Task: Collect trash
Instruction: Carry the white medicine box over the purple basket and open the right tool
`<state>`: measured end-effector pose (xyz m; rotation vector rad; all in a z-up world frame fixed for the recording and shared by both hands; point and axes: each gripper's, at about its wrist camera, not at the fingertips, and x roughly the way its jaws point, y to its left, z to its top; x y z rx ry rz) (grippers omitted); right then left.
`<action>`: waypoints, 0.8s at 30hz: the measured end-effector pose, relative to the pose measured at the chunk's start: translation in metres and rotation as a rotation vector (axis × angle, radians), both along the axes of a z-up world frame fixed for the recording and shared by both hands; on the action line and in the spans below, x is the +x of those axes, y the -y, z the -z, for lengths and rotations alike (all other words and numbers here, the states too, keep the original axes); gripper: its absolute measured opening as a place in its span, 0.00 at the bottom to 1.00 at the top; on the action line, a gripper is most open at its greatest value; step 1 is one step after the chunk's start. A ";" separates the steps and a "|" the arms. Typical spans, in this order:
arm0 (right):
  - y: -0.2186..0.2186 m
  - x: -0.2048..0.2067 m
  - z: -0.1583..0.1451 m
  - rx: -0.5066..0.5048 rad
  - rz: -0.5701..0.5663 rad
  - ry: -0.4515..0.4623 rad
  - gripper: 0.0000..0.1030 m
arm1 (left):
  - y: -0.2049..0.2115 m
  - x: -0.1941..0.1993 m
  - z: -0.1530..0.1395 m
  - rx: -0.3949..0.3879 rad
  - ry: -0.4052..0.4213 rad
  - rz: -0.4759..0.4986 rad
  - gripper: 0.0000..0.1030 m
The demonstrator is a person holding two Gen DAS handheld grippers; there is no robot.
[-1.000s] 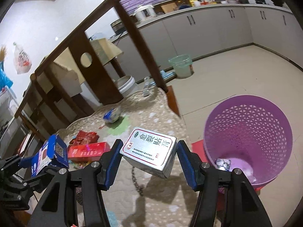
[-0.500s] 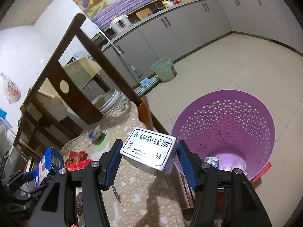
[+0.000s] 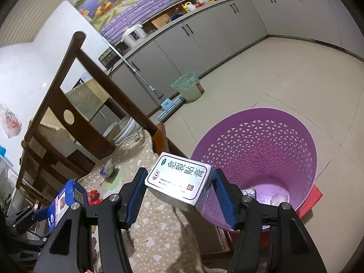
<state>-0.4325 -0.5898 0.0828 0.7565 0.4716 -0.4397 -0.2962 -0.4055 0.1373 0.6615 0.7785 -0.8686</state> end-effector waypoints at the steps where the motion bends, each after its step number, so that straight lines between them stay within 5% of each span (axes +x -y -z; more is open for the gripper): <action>1: 0.003 -0.001 0.001 0.006 0.007 0.000 0.61 | 0.003 -0.001 0.001 0.001 0.001 0.005 0.68; 11: 0.027 -0.013 0.011 0.000 0.087 -0.012 0.61 | 0.048 -0.011 0.006 -0.023 0.003 0.083 0.68; 24: 0.058 -0.013 0.034 0.033 0.173 -0.047 0.61 | 0.128 -0.001 0.023 -0.078 -0.161 0.104 0.68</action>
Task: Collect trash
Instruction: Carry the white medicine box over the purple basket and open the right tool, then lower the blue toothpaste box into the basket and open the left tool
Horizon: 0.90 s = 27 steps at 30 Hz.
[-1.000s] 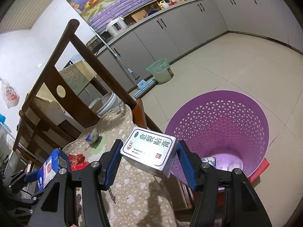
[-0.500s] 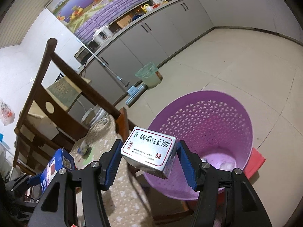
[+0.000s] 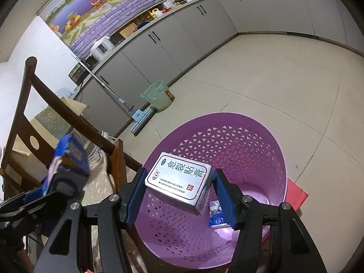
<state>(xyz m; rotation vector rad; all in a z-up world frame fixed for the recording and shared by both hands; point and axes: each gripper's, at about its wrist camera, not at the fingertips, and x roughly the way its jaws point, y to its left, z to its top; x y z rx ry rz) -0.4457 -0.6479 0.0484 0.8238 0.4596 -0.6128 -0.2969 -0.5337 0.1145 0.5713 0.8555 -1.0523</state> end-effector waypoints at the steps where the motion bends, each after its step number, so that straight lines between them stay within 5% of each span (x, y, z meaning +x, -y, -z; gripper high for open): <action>1: 0.001 -0.001 0.000 -0.001 0.002 -0.001 0.62 | 0.004 0.000 0.004 0.004 -0.014 -0.003 0.68; 17: 0.004 -0.004 -0.003 -0.003 0.052 -0.015 0.68 | 0.006 0.009 0.016 -0.010 -0.103 -0.010 0.69; 27: -0.002 0.004 -0.007 -0.018 0.032 -0.019 0.68 | -0.033 0.012 0.019 0.001 -0.119 -0.071 0.69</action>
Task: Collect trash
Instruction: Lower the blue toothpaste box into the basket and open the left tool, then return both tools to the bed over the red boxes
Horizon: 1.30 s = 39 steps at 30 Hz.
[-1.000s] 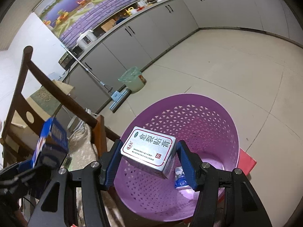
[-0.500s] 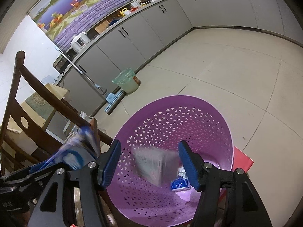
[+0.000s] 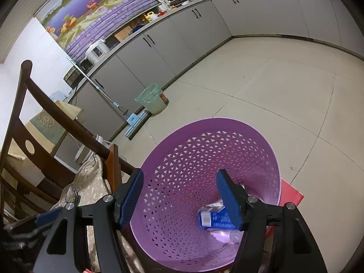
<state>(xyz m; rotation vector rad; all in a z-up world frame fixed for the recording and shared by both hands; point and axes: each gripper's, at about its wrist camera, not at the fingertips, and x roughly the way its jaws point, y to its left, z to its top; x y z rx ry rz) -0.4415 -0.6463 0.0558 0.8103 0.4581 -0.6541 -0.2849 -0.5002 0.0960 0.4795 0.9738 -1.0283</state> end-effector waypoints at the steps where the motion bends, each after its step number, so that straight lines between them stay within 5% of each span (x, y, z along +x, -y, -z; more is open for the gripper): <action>1: -0.001 0.001 0.000 -0.002 -0.003 -0.002 0.68 | -0.006 0.000 0.001 0.002 -0.003 -0.007 0.69; 14: -0.032 0.035 -0.015 -0.054 -0.094 -0.017 0.70 | -0.116 0.029 -0.011 -0.014 -0.039 -0.195 0.71; 23: -0.069 0.068 -0.018 -0.095 -0.206 -0.056 0.71 | -0.227 0.080 -0.008 0.048 0.116 -0.443 0.75; 30: -0.098 0.100 -0.015 -0.078 -0.327 -0.050 0.73 | -0.280 0.136 -0.003 -0.012 -0.001 -0.636 0.75; 34: -0.115 0.117 -0.013 -0.091 -0.385 -0.069 0.73 | -0.272 0.148 -0.009 -0.062 -0.007 -0.554 0.82; 39: -0.121 0.124 -0.010 -0.098 -0.406 -0.094 0.73 | -0.214 0.148 -0.001 0.020 0.070 -0.309 0.82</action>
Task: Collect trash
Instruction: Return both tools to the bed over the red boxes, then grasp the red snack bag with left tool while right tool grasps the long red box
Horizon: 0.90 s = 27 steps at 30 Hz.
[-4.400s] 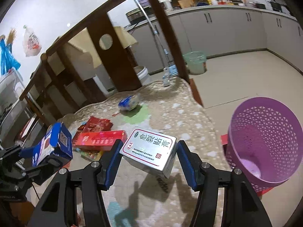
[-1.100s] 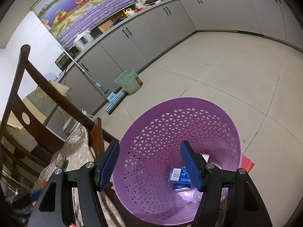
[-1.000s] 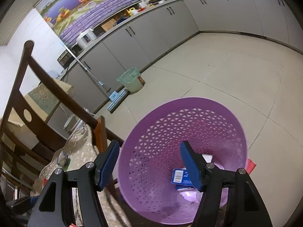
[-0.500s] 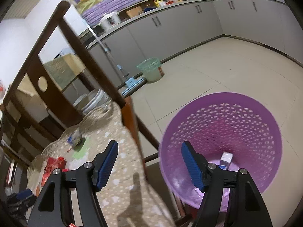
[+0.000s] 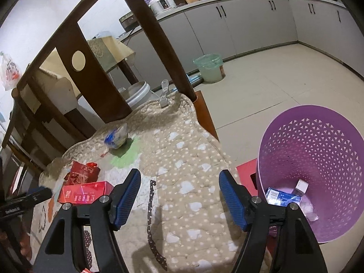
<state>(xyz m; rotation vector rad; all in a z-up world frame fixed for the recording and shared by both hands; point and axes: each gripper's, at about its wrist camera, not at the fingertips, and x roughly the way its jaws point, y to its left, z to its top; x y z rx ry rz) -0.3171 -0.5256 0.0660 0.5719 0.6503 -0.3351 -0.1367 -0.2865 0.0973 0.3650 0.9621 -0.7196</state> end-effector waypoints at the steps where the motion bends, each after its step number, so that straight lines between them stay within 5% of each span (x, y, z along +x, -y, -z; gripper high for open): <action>1: 0.000 0.000 0.001 -0.001 0.000 -0.003 0.73 | 0.012 0.001 0.005 0.022 -0.006 0.042 0.82; 6: 0.005 -0.004 0.004 0.008 0.015 -0.015 0.73 | 0.040 -0.005 0.026 0.095 -0.074 0.117 0.82; 11: 0.010 -0.005 0.003 0.029 0.023 -0.012 0.74 | 0.045 -0.042 0.020 0.013 -0.264 0.291 0.82; 13: 0.010 -0.005 0.003 0.042 0.021 -0.008 0.74 | 0.043 -0.050 0.013 0.017 -0.220 0.293 0.82; 16: 0.008 -0.006 0.003 0.043 0.012 -0.005 0.74 | 0.035 -0.040 0.005 0.014 -0.156 0.212 0.82; 19: 0.004 -0.005 0.003 0.054 -0.003 -0.001 0.74 | 0.021 -0.008 0.004 0.024 -0.118 0.023 0.83; 22: -0.002 0.001 0.006 0.131 -0.046 0.019 0.74 | 0.012 0.021 0.013 0.027 -0.158 -0.106 0.83; 27: -0.030 0.022 0.015 0.282 -0.161 0.045 0.74 | 0.017 0.052 0.035 0.026 -0.263 -0.190 0.83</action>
